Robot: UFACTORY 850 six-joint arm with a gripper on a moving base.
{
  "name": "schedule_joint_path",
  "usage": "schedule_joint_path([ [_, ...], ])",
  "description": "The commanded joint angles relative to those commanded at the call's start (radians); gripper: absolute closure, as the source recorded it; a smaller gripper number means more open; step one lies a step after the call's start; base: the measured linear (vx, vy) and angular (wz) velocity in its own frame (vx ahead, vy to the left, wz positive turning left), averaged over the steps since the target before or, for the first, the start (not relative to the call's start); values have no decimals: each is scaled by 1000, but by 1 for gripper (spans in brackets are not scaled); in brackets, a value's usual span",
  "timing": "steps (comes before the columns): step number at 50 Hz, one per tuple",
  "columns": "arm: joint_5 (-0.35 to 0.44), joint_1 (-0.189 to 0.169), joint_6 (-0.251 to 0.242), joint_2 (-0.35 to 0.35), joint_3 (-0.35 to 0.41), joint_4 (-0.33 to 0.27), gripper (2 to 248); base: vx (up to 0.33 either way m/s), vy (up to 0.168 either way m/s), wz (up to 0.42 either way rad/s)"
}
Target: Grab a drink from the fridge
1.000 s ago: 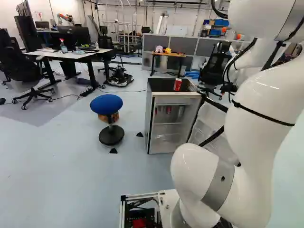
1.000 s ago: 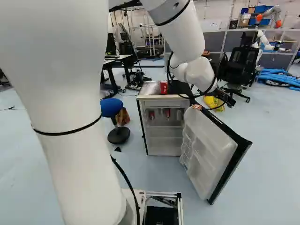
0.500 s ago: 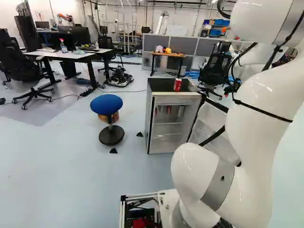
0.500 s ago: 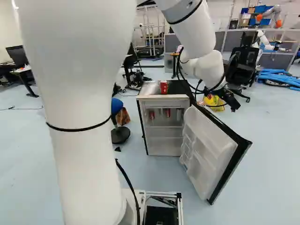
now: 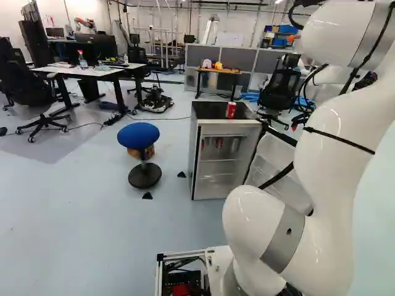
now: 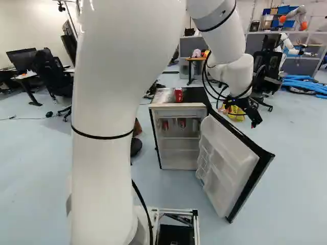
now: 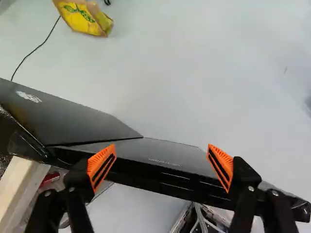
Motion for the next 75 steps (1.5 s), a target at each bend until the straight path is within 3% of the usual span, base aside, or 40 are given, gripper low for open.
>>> schedule_joint_path([
  [14,-108,-10,0,-63,-84,22,3,0,0,0],
  [35,-127,-23,0,-156,-212,22,3,0,0,0],
  [60,-266,-44,0,-282,-370,22,3,0,0,0],
  [75,-266,-55,0,-344,-419,22,3,0,0,0],
])
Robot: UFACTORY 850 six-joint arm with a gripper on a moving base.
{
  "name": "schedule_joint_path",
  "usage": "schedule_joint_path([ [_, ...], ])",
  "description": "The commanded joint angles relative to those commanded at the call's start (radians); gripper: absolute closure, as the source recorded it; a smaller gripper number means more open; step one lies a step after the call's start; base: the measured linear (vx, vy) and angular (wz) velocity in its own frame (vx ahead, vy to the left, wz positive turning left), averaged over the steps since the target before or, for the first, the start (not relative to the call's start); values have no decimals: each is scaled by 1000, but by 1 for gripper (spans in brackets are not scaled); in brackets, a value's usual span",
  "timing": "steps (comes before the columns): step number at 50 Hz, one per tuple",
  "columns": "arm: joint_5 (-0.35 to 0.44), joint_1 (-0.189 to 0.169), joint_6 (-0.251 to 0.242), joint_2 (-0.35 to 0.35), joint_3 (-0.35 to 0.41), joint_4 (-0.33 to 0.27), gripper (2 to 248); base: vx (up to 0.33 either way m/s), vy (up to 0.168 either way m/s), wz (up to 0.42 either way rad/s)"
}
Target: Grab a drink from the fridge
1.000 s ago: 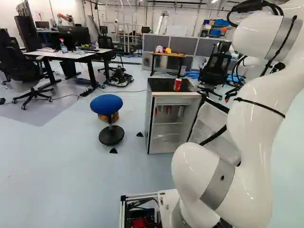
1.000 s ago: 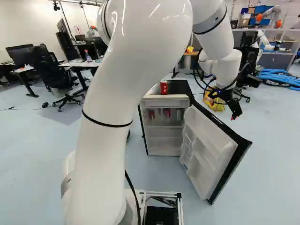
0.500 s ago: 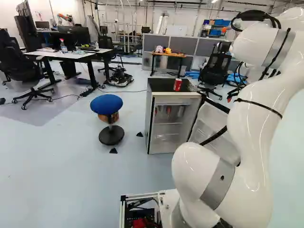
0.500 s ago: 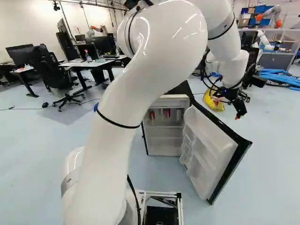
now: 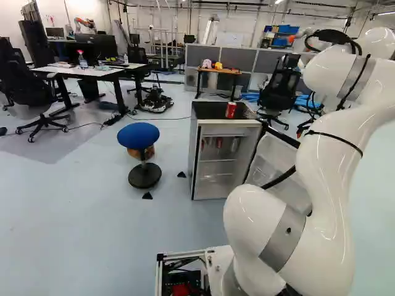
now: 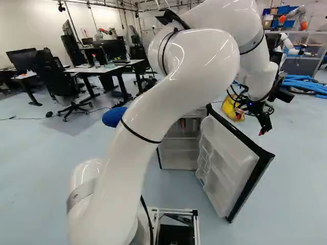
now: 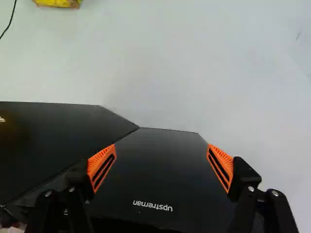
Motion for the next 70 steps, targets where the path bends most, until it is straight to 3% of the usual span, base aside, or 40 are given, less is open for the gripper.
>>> schedule_joint_path([
  [23,-7,-2,0,-15,4,0,3,0,0,0],
  [70,-96,-19,0,120,215,-11,3,0,0,0],
])
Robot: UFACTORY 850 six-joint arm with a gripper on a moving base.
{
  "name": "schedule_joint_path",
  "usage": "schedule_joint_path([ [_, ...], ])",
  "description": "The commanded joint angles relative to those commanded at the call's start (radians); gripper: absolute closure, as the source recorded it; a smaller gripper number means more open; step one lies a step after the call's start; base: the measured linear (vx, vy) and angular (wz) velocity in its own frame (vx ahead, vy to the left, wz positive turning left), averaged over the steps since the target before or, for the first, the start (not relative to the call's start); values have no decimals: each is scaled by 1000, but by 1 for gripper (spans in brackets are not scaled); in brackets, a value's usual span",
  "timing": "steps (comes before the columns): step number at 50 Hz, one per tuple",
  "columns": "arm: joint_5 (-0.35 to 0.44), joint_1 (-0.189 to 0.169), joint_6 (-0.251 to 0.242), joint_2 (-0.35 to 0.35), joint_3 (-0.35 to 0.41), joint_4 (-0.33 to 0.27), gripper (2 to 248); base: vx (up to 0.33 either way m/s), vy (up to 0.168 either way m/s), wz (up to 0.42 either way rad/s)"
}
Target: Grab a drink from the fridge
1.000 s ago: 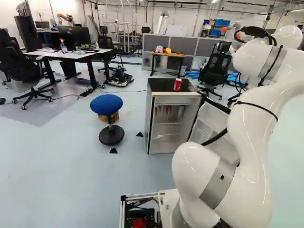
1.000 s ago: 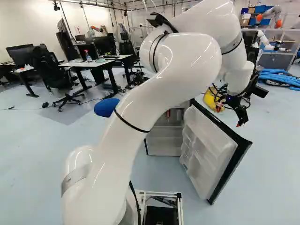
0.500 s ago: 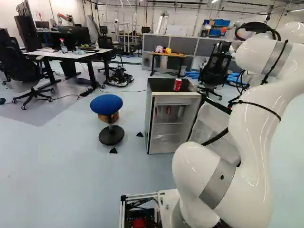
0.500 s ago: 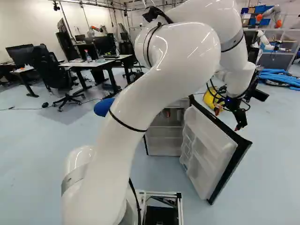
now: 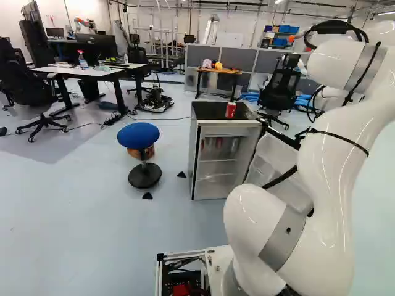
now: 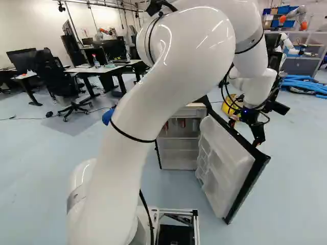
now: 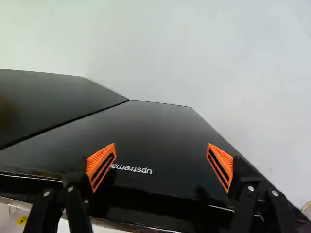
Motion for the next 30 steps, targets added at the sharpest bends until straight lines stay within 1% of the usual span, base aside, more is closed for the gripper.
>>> schedule_joint_path([
  [30,-61,11,0,87,136,-16,3,0,0,0],
])
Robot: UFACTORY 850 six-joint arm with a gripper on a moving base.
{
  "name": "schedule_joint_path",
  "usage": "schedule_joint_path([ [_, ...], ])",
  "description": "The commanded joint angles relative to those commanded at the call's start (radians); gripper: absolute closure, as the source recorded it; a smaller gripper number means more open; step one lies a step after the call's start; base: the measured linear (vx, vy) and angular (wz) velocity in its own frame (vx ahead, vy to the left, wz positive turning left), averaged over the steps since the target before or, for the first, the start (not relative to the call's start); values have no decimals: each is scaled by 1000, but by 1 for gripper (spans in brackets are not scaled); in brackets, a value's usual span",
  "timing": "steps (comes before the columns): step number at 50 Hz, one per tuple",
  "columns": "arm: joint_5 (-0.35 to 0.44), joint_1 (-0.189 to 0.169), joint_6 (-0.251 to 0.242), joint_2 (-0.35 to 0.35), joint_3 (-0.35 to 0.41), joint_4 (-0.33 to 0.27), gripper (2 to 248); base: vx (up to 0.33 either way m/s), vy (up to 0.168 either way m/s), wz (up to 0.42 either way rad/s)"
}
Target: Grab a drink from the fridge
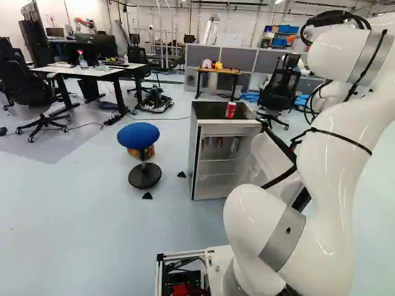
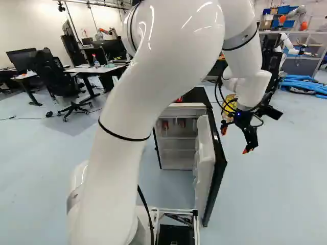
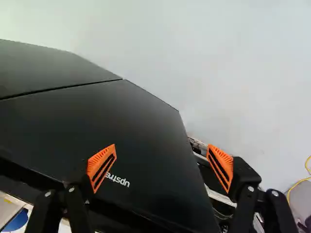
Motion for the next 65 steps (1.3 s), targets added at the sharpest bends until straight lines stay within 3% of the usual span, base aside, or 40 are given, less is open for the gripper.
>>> schedule_joint_path([
  [31,-11,43,0,100,155,-50,3,0,0,0],
  [65,38,138,0,188,286,-162,3,0,0,0],
])
